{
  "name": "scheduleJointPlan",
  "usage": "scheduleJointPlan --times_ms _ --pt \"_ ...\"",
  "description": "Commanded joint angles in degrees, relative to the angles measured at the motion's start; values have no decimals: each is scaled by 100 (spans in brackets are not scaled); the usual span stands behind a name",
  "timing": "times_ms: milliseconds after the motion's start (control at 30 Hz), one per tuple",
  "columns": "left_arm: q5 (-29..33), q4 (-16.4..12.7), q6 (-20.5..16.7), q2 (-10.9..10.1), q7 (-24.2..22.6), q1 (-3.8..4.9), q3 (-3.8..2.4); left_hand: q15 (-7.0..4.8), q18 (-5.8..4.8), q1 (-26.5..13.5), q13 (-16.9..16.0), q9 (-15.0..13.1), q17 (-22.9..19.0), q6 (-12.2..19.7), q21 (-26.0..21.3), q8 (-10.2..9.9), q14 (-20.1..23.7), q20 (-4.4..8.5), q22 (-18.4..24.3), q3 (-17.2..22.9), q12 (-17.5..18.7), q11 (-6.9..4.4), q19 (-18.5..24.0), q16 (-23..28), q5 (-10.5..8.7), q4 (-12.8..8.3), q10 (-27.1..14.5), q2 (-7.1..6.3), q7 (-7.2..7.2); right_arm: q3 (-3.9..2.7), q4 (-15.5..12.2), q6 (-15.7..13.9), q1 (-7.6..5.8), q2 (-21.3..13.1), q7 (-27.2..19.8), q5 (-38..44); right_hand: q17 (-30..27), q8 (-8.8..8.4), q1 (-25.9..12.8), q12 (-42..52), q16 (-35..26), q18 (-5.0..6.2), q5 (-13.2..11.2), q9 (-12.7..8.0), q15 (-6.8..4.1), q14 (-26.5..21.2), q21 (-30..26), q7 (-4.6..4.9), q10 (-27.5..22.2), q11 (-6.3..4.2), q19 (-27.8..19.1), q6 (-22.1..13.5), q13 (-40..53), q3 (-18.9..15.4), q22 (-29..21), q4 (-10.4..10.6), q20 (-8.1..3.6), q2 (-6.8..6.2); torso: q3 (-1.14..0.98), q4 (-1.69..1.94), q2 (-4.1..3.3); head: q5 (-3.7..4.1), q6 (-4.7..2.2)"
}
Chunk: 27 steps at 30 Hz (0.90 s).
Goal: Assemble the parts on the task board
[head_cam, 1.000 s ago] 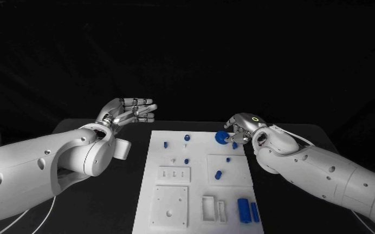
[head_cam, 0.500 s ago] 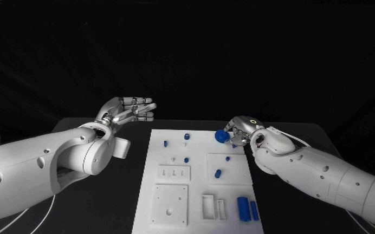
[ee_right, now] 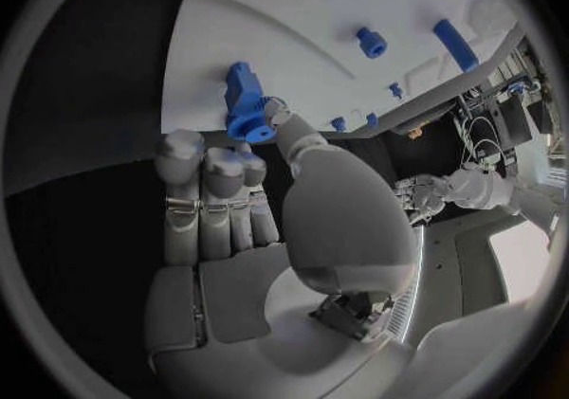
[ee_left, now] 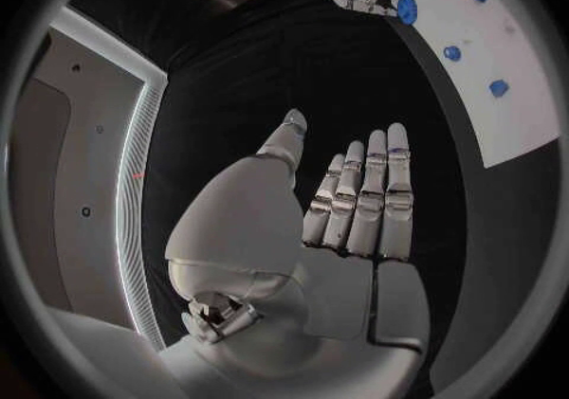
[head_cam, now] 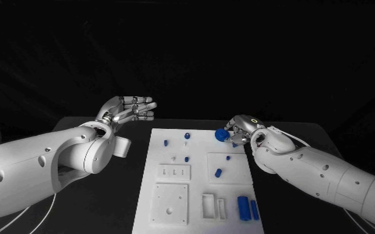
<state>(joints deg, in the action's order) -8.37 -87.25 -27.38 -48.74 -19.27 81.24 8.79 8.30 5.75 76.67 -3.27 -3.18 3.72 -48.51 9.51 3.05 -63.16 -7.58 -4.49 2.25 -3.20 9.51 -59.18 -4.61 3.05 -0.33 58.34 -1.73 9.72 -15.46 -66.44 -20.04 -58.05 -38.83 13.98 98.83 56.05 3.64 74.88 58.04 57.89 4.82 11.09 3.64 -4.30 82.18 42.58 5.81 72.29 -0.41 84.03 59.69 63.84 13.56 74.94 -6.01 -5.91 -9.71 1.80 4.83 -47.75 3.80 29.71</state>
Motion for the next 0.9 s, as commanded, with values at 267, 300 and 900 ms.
scheduleJointPlan --times_ms 267,300,900 --pt "-31 43 104 6 -10 3 -3 -3 -26 22 -8 -6 -4 -11 26 18 35 13 7 -6 -29 -6 33 20 -16 -44 -37 14 9 -20 -40 78 4 -4 -35 -607 16 -5 -62 9 19 33 139 1 4 52 -44 18 24 20 285 -9 -1 -250 343 93 47 -1 0 4 2 0 1" --pt "-32 48 105 5 -10 3 -3 -1 -24 16 -7 -6 -4 -8 40 18 42 10 8 -26 -29 -5 46 17 -15 -90 -43 38 11 -25 -39 73 4 -1 -39 -639 16 -6 -58 6 17 33 144 1 5 52 -47 18 22 19 287 -17 -4 -289 354 109 48 2 0 1 3 -4 2" --pt "-40 73 114 14 -2 4 -3 -1 -23 25 -8 -5 -4 -3 44 17 44 10 8 -22 -29 -5 48 17 -15 -98 -44 42 10 -52 137 -4 4 125 -60 -734 26 -6 -27 2 23 41 139 0 8 53 -69 29 19 24 296 -51 -12 -297 396 144 51 40 0 3 0 1 -7"
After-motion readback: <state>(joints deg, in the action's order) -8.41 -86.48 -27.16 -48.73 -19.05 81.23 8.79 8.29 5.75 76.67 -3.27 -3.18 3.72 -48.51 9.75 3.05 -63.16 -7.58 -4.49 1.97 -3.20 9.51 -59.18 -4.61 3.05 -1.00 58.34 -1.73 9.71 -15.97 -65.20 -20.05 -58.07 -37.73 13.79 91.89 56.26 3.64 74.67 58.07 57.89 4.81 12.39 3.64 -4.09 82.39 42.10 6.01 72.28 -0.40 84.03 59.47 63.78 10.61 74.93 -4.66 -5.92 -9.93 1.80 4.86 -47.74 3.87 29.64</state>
